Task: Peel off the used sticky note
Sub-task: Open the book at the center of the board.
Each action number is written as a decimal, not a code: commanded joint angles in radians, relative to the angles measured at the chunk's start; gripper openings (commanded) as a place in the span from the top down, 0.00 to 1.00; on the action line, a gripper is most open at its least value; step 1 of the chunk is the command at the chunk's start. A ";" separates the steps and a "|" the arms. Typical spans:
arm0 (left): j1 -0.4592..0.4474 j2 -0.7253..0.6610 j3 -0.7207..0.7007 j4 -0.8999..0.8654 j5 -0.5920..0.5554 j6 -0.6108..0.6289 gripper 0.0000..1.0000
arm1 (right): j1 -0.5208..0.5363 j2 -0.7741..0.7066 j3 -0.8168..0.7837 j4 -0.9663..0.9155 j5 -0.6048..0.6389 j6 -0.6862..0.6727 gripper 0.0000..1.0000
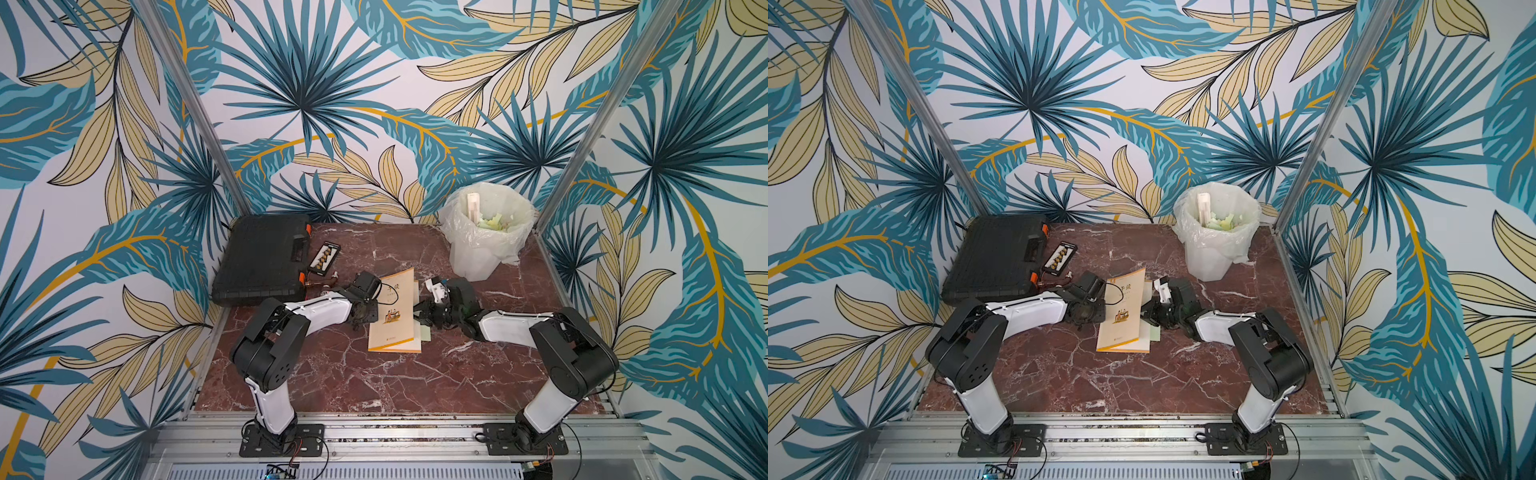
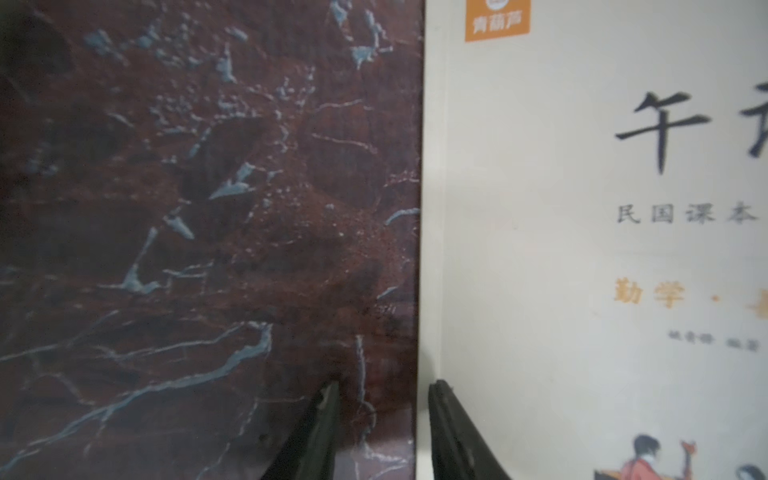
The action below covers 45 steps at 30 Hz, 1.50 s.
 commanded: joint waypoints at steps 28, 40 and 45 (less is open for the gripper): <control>0.138 -0.473 -0.217 -0.012 0.178 -0.073 0.15 | 0.169 0.180 0.321 -0.312 0.119 -0.148 1.00; 0.147 -0.591 -0.119 -0.162 0.111 -0.068 0.12 | 0.183 0.212 0.389 -0.343 0.152 -0.168 1.00; 0.166 -0.579 -0.189 -0.119 0.092 -0.116 0.18 | 0.185 0.225 0.451 -0.389 0.152 -0.183 1.00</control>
